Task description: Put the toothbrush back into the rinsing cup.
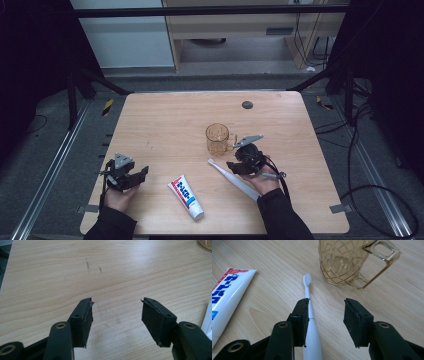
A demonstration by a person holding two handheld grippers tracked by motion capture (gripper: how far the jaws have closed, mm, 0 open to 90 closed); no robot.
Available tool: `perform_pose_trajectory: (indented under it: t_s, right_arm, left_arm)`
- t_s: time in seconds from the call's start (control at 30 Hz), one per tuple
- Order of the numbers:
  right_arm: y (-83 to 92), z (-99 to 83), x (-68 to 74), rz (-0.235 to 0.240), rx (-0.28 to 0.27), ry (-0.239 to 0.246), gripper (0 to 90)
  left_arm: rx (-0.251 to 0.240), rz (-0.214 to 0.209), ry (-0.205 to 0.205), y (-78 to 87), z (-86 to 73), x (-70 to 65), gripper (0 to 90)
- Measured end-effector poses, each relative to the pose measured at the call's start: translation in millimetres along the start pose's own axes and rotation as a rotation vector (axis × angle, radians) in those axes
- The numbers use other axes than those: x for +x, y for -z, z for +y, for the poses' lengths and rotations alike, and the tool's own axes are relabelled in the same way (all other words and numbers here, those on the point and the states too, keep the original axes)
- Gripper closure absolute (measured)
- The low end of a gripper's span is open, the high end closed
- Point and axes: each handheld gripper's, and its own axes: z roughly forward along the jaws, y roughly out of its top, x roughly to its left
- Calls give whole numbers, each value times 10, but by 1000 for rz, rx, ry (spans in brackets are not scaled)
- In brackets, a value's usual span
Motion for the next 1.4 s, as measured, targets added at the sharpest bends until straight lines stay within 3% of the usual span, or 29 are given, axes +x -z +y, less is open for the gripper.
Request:
perform_pose_trajectory:
  t_s: [0.27, 0.8, 1.13, 1.4]
  right_arm:
    - [-117, -52, 47, 24, 65, 1, 554]
    - [-248, -134, 101, 56, 135, 14, 557]
    - [-326, -177, 112, 57, 174, 0, 556]
    - [-374, -202, 123, 50, 201, 17, 565]
  left_arm:
    - [5, -1, -3, -2, 0, 0, 409]
    - [11, -2, -3, -9, -1, -3, 409]
    - [17, -1, -3, -13, -1, -4, 409]
    - [20, -1, -5, -16, -1, -6, 410]
